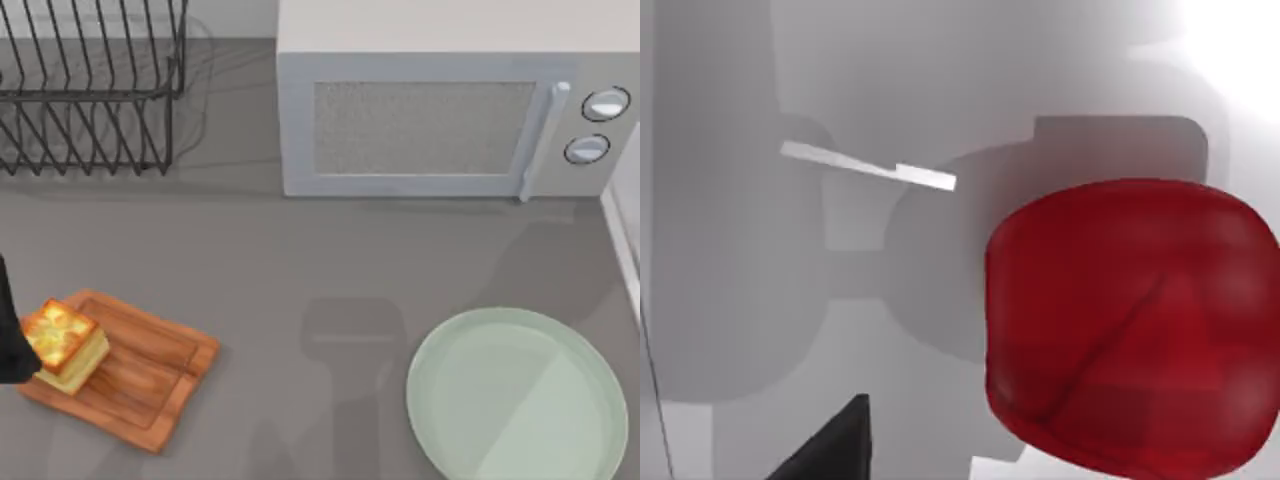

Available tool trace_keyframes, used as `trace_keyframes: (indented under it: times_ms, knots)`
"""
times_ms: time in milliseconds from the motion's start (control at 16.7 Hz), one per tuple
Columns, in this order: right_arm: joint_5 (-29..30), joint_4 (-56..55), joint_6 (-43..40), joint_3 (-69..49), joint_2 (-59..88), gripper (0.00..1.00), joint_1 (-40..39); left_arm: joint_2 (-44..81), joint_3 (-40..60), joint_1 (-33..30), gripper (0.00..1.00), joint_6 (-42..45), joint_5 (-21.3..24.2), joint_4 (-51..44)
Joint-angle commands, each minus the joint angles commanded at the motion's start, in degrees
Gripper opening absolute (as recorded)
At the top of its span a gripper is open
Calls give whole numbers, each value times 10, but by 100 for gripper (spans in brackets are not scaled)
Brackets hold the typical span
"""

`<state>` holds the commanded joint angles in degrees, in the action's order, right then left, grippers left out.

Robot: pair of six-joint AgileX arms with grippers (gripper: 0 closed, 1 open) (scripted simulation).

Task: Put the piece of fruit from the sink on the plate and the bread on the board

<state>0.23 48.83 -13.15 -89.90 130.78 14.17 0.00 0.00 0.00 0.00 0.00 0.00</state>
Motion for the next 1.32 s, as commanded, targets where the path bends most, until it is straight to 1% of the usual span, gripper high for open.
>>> trace_keyframes:
  times_ms: [180, 300, 600, 1320]
  knots:
    - [1, -94, 1, 35, 50, 100, 1, 0, 0, 0, 100, 0, 0, 0]
    - [1, -128, 1, 52, 75, 100, 1, 0, 0, 0, 100, 0, 0, 0]
    - [1, -139, 1, 58, 83, 100, 1, 0, 0, 0, 100, 0, 0, 0]
    - [1, -139, 1, 58, 83, 10, 1, 0, 0, 0, 100, 0, 0, 0]
